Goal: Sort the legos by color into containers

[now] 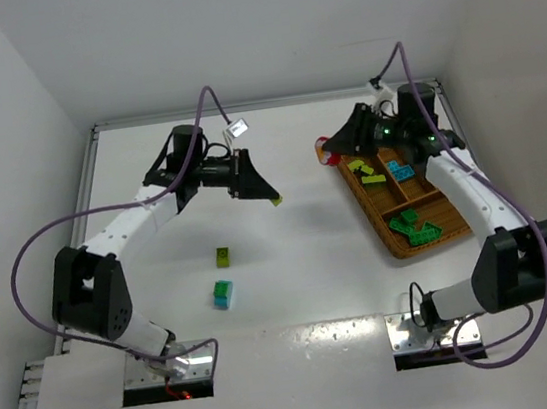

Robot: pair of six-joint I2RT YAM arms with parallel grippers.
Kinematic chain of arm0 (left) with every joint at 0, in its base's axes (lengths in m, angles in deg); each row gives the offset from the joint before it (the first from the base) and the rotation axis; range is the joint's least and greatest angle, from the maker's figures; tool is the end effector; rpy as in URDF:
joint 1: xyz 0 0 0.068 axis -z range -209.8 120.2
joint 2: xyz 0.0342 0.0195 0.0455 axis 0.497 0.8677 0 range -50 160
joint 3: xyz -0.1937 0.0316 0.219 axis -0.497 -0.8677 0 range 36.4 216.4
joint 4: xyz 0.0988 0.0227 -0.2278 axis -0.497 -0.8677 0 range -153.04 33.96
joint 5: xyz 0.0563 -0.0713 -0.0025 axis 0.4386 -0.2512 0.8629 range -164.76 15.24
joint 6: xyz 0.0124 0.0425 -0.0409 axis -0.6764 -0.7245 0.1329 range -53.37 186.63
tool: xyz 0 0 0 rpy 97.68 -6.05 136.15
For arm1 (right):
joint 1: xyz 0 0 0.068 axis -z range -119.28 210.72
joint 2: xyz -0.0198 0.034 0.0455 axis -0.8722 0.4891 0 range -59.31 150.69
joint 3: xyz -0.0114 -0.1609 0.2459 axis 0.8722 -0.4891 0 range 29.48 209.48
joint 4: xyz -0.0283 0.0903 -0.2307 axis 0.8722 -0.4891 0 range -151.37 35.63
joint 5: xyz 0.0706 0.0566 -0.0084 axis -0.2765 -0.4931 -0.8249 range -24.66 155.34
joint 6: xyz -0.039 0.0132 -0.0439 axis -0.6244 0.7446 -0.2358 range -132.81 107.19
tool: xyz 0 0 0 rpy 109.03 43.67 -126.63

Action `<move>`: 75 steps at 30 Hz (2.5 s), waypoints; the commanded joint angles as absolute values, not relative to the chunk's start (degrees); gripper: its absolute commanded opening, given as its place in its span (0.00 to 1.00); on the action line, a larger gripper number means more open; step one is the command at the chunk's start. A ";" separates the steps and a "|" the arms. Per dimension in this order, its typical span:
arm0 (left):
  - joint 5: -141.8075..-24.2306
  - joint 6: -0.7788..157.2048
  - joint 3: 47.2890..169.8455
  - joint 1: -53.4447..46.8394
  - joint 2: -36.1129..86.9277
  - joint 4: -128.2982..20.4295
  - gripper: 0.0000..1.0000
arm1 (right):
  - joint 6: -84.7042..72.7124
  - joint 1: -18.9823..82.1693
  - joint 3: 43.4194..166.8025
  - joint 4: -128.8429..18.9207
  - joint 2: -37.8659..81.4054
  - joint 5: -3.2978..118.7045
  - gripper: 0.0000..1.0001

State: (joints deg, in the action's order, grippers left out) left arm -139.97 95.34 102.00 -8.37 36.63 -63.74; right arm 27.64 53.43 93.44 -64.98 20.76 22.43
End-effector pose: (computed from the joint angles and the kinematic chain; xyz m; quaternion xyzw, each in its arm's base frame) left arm 0.2854 -0.1556 0.3270 0.2280 0.7408 -0.6019 0.1924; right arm 0.2991 0.0689 0.3405 0.0422 0.8142 0.4823 0.3205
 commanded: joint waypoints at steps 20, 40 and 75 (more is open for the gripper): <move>-101.04 104.16 170.95 12.82 90.17 -78.54 0.00 | 32.54 72.14 120.32 -84.33 49.20 80.73 0.00; -102.96 108.82 176.14 14.58 95.91 -72.74 0.92 | 31.66 74.53 128.62 -87.77 55.22 81.68 0.66; -71.94 107.59 93.35 -40.52 16.71 -92.86 0.90 | 34.04 5.17 133.00 -87.41 69.70 67.55 0.84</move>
State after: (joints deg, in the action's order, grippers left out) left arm -70.05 106.62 93.63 -39.78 18.18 -94.01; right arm 32.75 4.78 127.98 -85.65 67.69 68.15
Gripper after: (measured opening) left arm 0.904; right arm 0.839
